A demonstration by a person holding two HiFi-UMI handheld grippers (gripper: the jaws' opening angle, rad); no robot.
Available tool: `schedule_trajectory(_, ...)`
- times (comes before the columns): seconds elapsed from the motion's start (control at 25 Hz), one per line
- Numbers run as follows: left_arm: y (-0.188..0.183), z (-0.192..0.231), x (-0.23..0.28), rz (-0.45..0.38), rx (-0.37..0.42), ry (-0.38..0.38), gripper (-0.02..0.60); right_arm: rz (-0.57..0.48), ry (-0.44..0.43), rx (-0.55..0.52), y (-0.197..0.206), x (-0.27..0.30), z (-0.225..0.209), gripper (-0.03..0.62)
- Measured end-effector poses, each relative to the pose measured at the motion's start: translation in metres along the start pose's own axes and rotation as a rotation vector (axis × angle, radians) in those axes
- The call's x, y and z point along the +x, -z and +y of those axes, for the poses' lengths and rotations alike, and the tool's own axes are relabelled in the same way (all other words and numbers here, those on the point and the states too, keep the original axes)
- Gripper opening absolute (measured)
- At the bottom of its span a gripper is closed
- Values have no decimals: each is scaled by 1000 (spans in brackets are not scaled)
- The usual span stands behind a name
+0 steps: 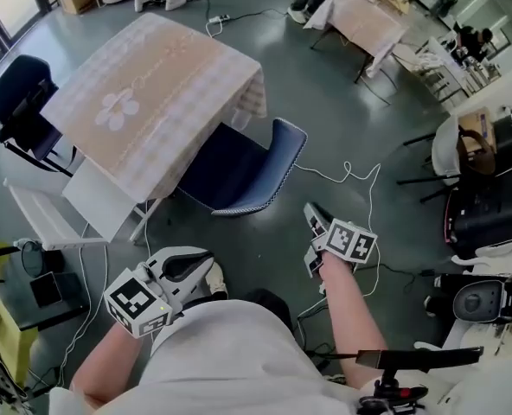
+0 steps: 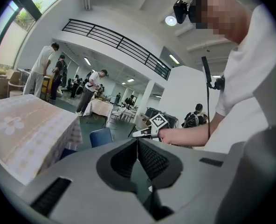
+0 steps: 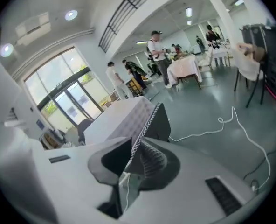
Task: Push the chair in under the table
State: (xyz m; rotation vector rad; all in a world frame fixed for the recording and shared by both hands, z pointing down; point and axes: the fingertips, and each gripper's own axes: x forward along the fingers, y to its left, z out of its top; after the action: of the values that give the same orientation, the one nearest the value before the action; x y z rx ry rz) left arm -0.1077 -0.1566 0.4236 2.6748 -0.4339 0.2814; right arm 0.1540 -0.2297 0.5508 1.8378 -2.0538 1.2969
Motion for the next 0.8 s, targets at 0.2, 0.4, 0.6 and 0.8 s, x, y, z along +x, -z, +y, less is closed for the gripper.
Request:
schedule_trajectory(0.2, -2, -40, 29, 24, 49, 74, 11, 60, -105, -321, 48, -80, 47, 12)
schedule_trajectory(0.4, 7, -89, 48, 42, 70, 132, 10, 36, -160, -511, 86, -146, 74, 12)
schedule_trajectory(0.6, 31, -146, 61, 71, 78, 120, 9, 15, -245, -517, 119, -197, 78, 12)
schedule_trajectory(0.8, 56, -202, 51, 95, 96, 88, 10, 0, -298, -532, 156, -235, 80, 12)
